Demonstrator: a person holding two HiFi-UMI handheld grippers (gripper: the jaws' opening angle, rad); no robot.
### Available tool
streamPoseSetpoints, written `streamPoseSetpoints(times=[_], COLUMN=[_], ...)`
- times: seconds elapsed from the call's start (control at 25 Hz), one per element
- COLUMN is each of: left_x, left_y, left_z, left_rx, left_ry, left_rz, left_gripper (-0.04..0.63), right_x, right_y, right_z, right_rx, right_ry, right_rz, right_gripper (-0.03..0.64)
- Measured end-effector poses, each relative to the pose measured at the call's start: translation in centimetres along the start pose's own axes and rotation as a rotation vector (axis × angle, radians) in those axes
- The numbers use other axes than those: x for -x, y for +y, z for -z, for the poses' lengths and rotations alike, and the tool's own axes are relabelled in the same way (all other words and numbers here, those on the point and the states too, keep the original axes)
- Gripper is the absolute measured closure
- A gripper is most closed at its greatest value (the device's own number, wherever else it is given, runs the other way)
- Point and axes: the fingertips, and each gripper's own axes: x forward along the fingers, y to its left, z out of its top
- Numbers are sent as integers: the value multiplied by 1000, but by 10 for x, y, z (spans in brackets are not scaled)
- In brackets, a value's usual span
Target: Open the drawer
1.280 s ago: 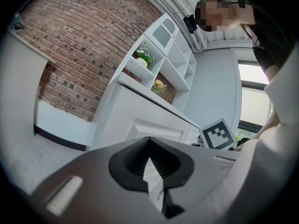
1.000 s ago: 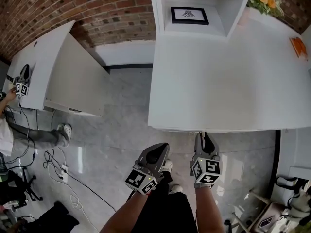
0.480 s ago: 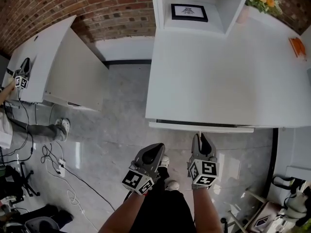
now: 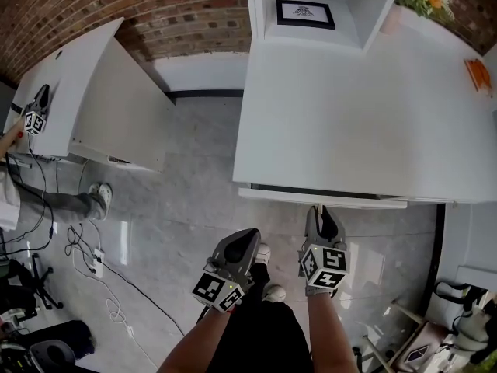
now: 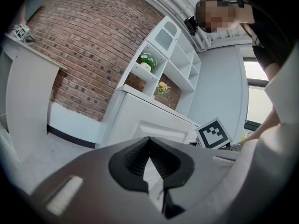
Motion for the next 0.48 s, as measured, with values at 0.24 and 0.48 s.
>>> streamPoseSetpoints(times=[0.24,0.48], left_x=[1,5], left_y=[4,15], left_z=[-7,-7], left_rx=[-10,-3], left_ry=[-9,-14], left_rz=[-4,-40], left_gripper=[594,594], right_x=[-1,0], right_y=[1,1], right_z=[-1,0], right_rx=[32,70], right_ry=[-3,6], right_rz=[42,49], right_gripper=[534,534])
